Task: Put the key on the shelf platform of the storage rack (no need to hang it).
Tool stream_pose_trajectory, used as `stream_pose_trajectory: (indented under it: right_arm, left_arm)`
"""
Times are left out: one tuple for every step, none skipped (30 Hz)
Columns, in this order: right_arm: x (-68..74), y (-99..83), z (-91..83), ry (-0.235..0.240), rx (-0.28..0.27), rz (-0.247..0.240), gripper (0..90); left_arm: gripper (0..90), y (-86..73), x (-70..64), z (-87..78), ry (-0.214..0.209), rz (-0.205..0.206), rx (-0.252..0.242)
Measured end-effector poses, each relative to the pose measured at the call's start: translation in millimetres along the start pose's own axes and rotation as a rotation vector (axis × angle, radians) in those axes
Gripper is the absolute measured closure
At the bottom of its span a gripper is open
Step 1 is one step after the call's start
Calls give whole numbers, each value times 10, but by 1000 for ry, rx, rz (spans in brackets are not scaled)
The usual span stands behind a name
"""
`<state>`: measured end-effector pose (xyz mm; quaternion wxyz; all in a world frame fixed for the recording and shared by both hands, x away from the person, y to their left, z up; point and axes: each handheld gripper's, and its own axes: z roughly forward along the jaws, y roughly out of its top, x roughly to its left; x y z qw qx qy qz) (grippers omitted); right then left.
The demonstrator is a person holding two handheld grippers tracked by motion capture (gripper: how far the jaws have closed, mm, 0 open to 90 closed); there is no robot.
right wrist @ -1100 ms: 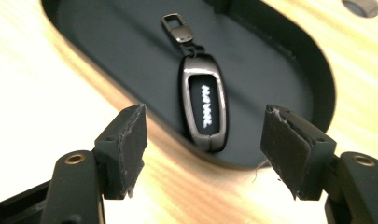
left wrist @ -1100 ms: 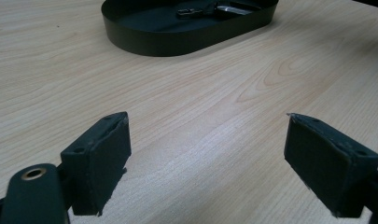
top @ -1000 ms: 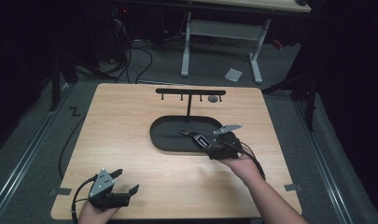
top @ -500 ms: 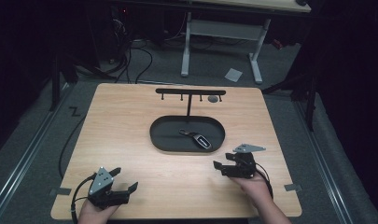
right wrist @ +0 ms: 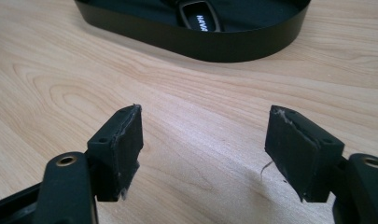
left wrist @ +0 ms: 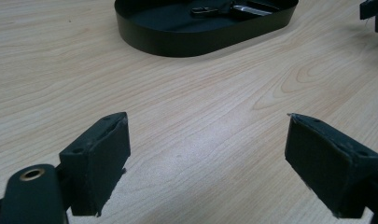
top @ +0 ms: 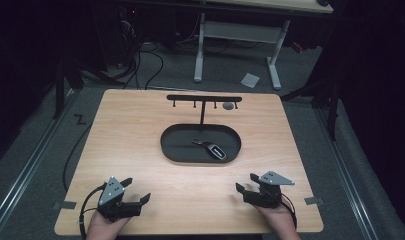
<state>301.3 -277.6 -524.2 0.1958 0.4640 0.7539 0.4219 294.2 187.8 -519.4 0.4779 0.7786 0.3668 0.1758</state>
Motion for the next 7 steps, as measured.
stream_pose_trajectory:
  right_arm:
    - [6, -8, 5, -1, -4, -8, 278]
    - [8, -14, 4, -4, -9, -16, 278]
    - [8, -18, 2, -9, -13, -18, 277]
    - [3, -18, -3, -8, -12, -15, 271]
    - [-7, -18, -6, -5, -15, -14, 263]
    - [-15, -17, -10, -5, -20, -11, 258]
    - [-22, -12, -16, -7, -29, -7, 255]
  left_arm:
    - [149, 3, -5, 1, -2, 5, 3]
    - [149, 5, -11, 5, -3, 7, 4]
    - [149, 6, -14, 8, -4, 9, 4]
    - [149, 7, -15, 10, -5, 9, 4]
    - [148, 7, -13, 10, -5, 7, 4]
    - [149, 8, -11, 7, -7, 6, 4]
    - [149, 10, -12, 6, -7, 1, -1]
